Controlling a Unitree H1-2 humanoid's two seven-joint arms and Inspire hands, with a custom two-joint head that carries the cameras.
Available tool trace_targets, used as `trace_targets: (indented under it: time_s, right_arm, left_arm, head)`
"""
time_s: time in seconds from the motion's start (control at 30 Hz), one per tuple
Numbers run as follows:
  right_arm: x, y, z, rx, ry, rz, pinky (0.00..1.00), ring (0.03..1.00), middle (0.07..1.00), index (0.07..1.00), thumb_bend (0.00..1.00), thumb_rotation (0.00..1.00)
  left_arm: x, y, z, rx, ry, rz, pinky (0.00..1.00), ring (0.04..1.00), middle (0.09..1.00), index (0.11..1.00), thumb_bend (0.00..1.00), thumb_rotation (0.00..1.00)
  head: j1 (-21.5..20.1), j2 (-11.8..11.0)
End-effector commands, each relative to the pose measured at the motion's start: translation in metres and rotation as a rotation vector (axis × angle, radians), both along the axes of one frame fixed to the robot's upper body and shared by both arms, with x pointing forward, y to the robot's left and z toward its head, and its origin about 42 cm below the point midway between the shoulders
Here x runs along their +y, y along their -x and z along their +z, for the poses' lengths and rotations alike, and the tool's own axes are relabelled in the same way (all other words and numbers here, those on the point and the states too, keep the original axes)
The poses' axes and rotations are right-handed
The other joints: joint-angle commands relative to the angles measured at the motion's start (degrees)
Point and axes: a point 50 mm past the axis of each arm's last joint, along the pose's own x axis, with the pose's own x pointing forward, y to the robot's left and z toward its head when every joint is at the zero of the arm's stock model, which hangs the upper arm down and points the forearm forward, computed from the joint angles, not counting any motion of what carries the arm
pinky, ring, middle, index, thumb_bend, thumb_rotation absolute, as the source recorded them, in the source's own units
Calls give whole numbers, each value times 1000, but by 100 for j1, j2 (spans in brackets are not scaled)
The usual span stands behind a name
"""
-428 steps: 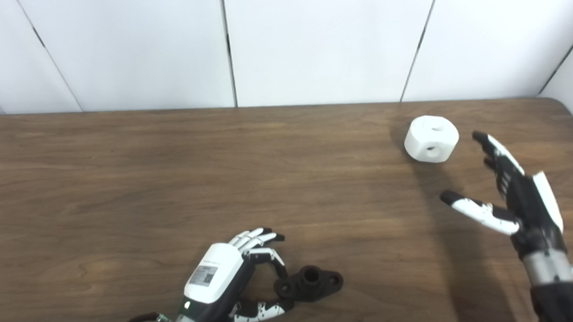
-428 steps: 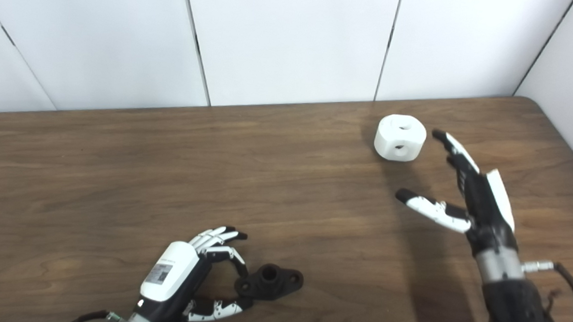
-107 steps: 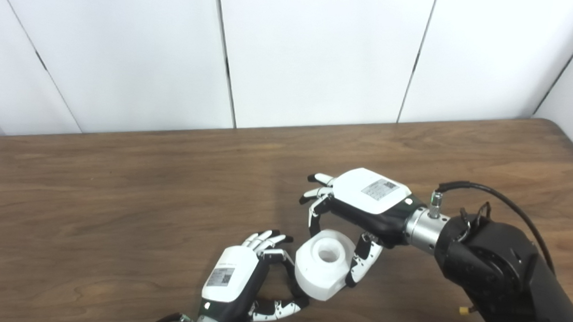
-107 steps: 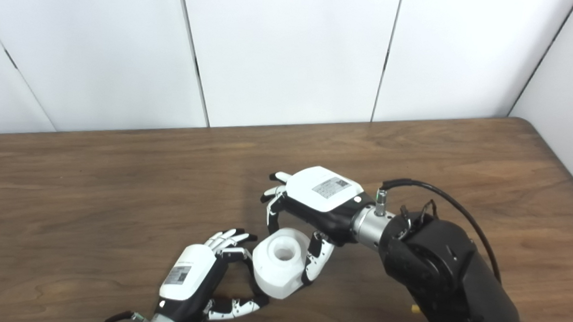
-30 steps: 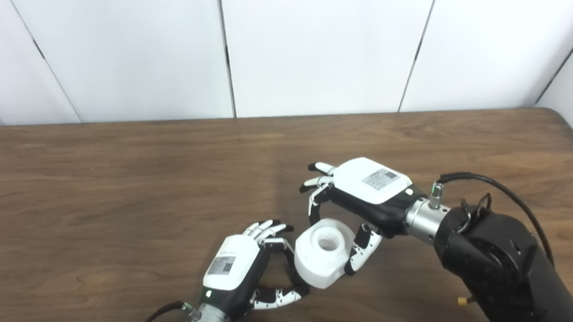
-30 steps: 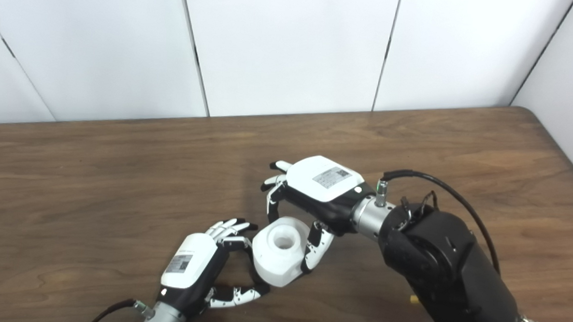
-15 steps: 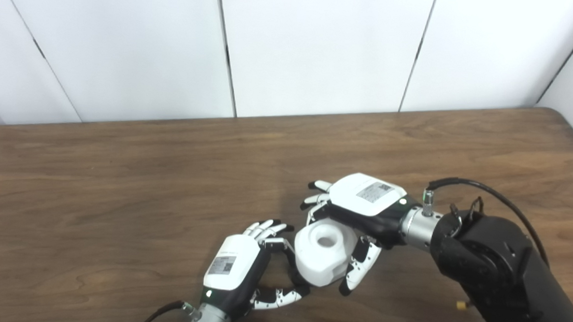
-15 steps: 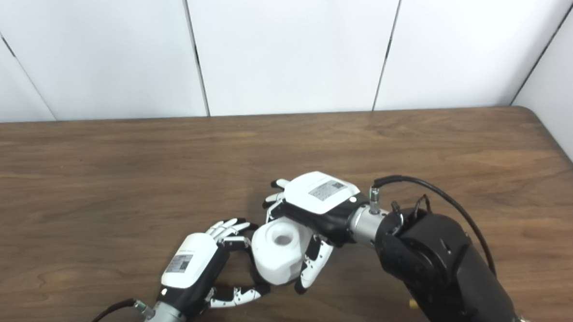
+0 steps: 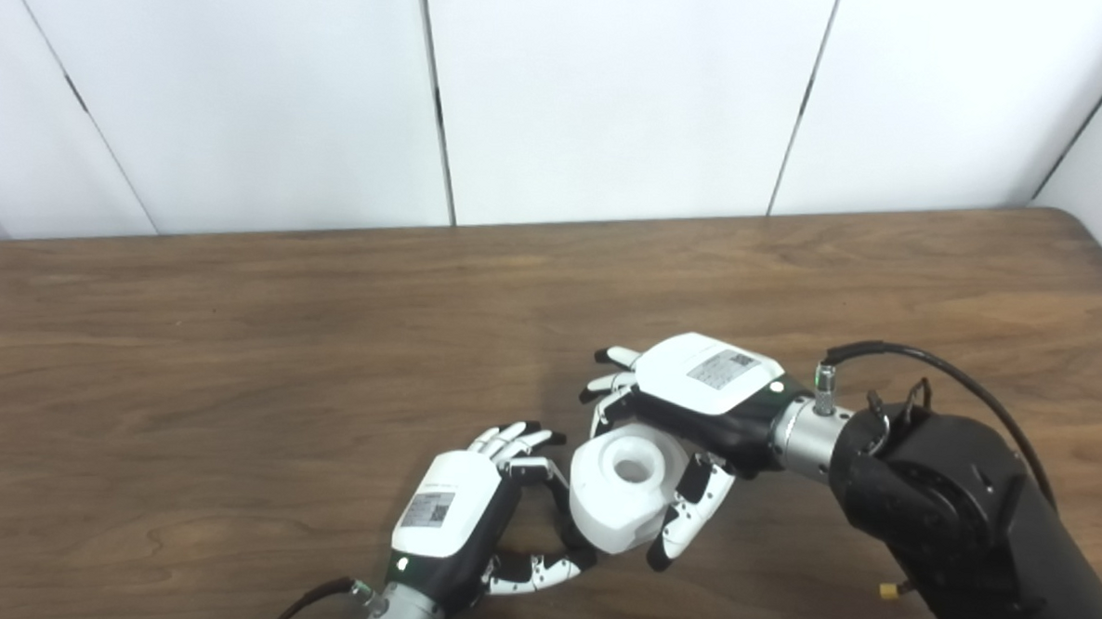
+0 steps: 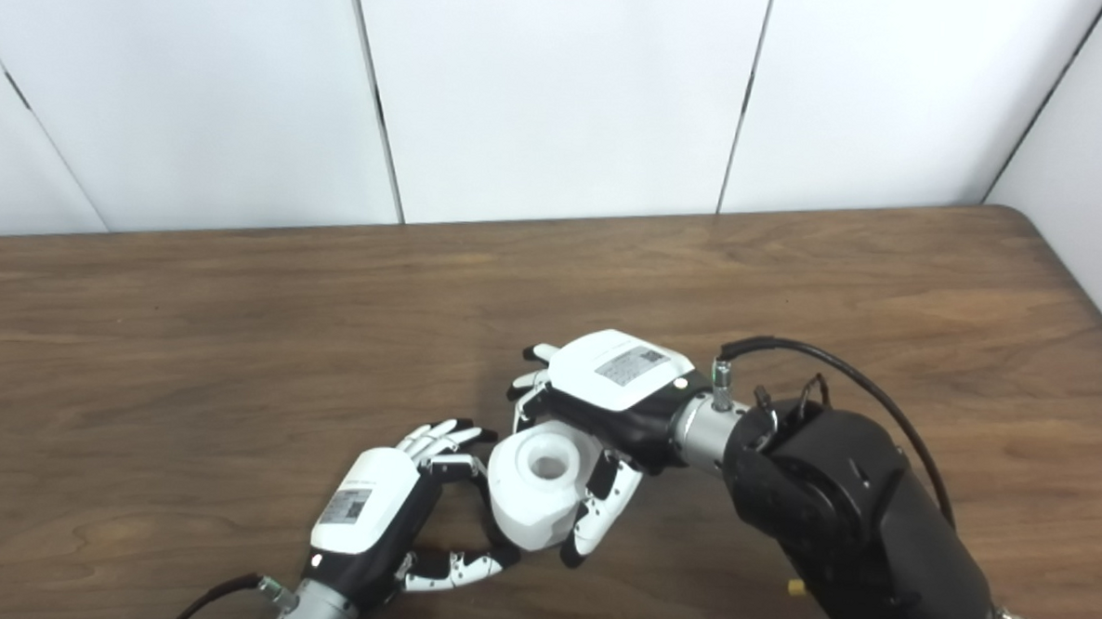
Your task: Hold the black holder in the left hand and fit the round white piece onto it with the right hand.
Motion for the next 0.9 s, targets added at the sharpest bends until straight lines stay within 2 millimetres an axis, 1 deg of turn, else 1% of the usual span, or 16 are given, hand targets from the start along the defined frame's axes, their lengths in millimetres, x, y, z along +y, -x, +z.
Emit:
trace_targets:
  time_s: [0.0, 0.13, 0.27, 0.37, 0.5, 0.73, 0.87]
  right_arm:
    - [-1, -4, 14, -64, -11, 9, 922, 996, 890, 656, 1000, 380]
    - [-1, -4, 15, -67, -12, 6, 927, 1000, 891, 669, 1000, 382]
    - [-2, -5, 18, -76, -26, 6, 919, 999, 894, 710, 1000, 391]
    - [-2, -6, 22, -87, -30, 1, 932, 1000, 901, 736, 1000, 419]
    - [-3, -8, 27, -109, -36, -9, 951, 1000, 915, 763, 1000, 424]
    - [-5, -7, 34, -118, -36, -12, 976, 1000, 936, 782, 1000, 442]
    - [-8, -4, 42, -119, -45, -7, 979, 1000, 948, 834, 1000, 462]
  left_arm:
    - [0, -1, -6, 38, -40, -6, 910, 914, 853, 491, 505, 50]
    - [0, -1, -7, 41, -38, -6, 911, 914, 853, 491, 506, 50]
    - [0, -2, -8, 38, -39, -7, 909, 913, 851, 491, 506, 50]
    - [0, -3, -9, 38, -42, -9, 912, 914, 852, 491, 506, 50]
    - [-1, -3, -9, 39, -41, -8, 910, 913, 850, 491, 506, 49]
    - [-1, -4, -10, 40, -44, -8, 911, 913, 849, 491, 506, 48]
    - [-1, -4, -10, 37, -44, -8, 910, 911, 845, 491, 506, 48]
  head:
    - [0, 4]
    - [4, -5]
    - [7, -19]
    - [7, -29]
    - [8, -44]
    - [15, -54]
    - [15, -54]
